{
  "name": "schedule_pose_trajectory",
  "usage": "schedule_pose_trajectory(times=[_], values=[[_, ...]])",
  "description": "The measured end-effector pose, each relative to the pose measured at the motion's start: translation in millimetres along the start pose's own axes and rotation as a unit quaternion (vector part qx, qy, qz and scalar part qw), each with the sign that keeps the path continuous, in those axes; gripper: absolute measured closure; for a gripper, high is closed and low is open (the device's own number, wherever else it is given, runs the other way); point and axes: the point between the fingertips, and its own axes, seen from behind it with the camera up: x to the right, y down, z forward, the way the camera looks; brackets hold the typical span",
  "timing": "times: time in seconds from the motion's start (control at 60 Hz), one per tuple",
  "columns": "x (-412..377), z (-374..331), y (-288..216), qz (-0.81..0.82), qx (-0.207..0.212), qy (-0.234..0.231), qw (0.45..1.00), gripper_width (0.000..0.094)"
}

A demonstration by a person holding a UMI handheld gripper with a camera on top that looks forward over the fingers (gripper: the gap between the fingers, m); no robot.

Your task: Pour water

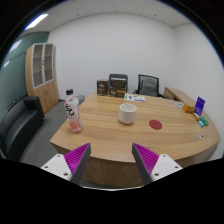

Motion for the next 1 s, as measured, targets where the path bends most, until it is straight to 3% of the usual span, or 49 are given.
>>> schedule_pose_trajectory(times=[0.233, 0.45, 0.55, 0.617, 0.85, 1.0], values=[[-131.1, 82.5, -41.5, 0.032, 0.051, -0.032, 0.998, 0.0078], [-172.0, 179.1, -73.1, 0.04, 0.084, -0.011, 0.996, 0.0134], [-175.7, 210.1, -79.2, 0.038, 0.092, 0.0, 0.995, 0.0247], [-175.0, 219.3, -83.6, 0.035, 0.102, 0.008, 0.994, 0.0459], [-175.8, 223.1, -85.0, 0.037, 0.113, 0.008, 0.993, 0.0638], [-181.8, 218.1, -90.4, 0.064, 0.127, -0.01, 0.99, 0.0638]])
